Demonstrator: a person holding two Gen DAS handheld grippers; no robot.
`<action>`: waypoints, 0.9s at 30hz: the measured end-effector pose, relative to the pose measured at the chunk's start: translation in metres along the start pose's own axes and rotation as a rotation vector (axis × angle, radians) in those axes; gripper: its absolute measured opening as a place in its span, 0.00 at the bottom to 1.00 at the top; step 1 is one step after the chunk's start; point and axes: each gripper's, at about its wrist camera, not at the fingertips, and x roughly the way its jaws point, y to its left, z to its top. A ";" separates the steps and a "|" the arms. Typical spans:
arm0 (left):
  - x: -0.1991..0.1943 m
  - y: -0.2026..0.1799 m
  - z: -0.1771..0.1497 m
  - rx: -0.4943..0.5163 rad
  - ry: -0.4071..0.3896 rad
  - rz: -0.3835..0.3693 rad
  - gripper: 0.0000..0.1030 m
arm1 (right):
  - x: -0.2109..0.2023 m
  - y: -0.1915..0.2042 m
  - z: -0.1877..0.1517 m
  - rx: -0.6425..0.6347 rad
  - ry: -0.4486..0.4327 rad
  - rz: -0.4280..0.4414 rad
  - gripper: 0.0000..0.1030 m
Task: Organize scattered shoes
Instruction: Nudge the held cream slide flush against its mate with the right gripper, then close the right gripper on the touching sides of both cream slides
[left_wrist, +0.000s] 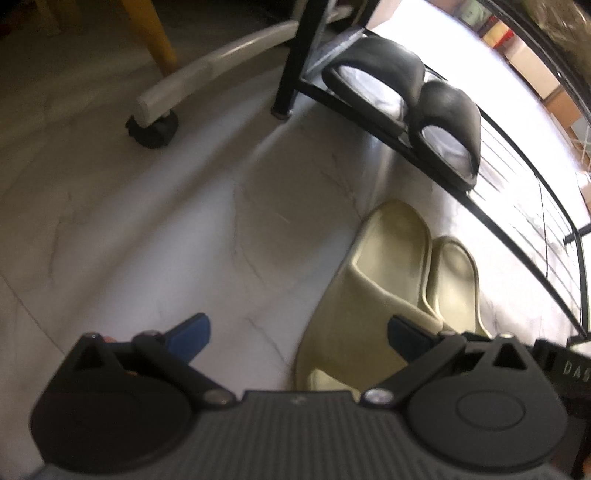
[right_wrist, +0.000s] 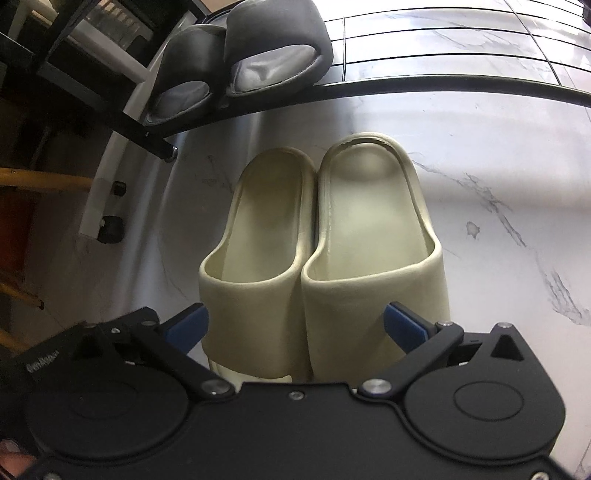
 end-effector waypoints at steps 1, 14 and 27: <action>-0.001 0.001 0.001 -0.005 -0.007 0.000 0.99 | 0.000 0.000 0.000 -0.002 0.001 -0.002 1.00; -0.029 0.010 0.012 -0.051 -0.130 0.020 0.99 | 0.011 0.021 0.019 0.033 0.106 -0.142 1.00; -0.040 0.033 0.022 -0.198 -0.149 -0.007 0.99 | 0.035 0.048 0.057 0.064 0.231 -0.283 0.95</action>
